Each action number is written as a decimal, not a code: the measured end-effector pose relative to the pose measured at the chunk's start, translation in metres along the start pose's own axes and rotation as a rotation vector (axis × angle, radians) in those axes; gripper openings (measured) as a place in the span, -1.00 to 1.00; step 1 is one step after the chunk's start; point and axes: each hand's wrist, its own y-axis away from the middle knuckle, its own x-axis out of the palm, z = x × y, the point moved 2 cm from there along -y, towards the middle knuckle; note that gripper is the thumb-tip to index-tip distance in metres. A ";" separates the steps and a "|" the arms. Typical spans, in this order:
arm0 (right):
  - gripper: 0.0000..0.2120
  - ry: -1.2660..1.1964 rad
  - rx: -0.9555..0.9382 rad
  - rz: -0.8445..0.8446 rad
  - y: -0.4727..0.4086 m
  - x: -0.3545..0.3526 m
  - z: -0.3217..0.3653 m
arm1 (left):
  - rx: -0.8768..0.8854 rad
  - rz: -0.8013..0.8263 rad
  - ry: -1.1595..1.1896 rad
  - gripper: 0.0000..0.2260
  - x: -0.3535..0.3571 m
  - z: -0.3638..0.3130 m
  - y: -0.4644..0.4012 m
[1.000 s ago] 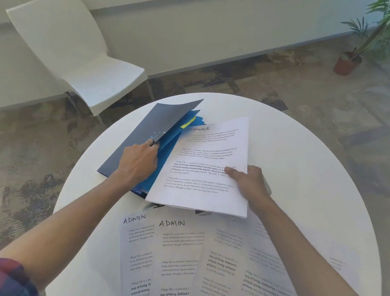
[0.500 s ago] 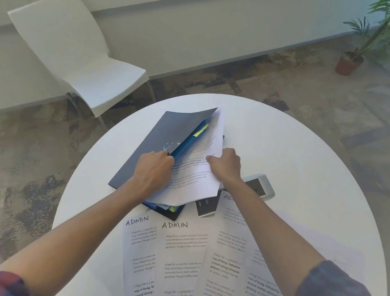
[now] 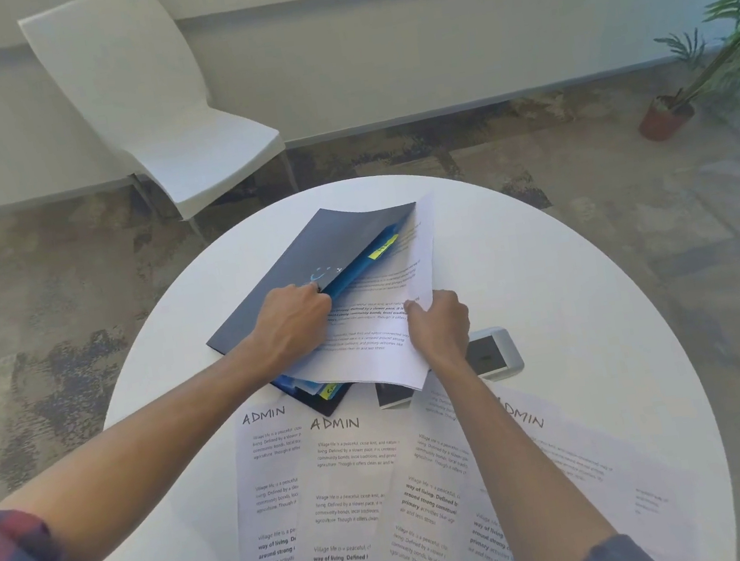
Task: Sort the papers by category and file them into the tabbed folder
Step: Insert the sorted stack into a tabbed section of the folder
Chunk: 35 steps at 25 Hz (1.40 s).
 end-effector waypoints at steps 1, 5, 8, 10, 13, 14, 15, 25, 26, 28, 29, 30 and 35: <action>-0.85 0.003 -0.011 -0.006 0.001 0.002 0.000 | 0.009 0.003 -0.003 -0.74 -0.001 -0.001 0.000; -0.77 -0.029 0.003 -0.006 0.008 0.024 0.002 | 0.023 0.003 0.004 -0.73 0.001 -0.011 0.002; -0.72 -0.063 0.057 0.031 0.012 0.043 0.009 | 0.033 -0.005 -0.004 -0.74 0.004 -0.020 0.000; -0.67 -0.093 0.084 0.072 0.011 0.050 0.018 | 0.030 -0.008 0.004 -0.77 0.003 -0.024 -0.001; -0.64 -0.121 0.116 0.163 0.007 0.052 0.023 | 0.022 0.011 0.043 -0.84 0.001 -0.025 -0.002; -0.68 -0.132 0.128 0.171 0.006 0.050 0.022 | 0.022 0.013 0.053 -0.85 0.001 -0.024 -0.002; -0.73 -0.141 0.132 0.160 0.003 0.049 0.019 | 0.024 0.010 0.060 -0.85 0.001 -0.022 -0.002; -0.69 -0.131 0.097 0.220 -0.009 0.059 0.018 | 0.020 -0.010 0.081 -0.84 0.005 -0.030 -0.006; -0.71 -0.133 0.098 0.222 -0.010 0.061 0.019 | 0.012 -0.008 0.087 -0.83 0.005 -0.029 -0.007; -0.79 -0.162 0.102 0.238 -0.012 0.064 0.019 | -0.004 -0.009 0.095 -0.81 0.006 -0.027 -0.010; -0.85 -0.178 0.101 0.245 -0.014 0.064 0.017 | -0.009 -0.009 0.093 -0.81 0.007 -0.026 -0.012; -0.88 -0.183 0.099 0.252 -0.014 0.062 0.014 | -0.012 -0.004 0.083 -0.82 0.008 -0.025 -0.015; -0.87 -0.100 0.005 0.208 0.000 0.039 -0.016 | -0.056 0.062 -0.020 -0.77 0.028 -0.023 -0.041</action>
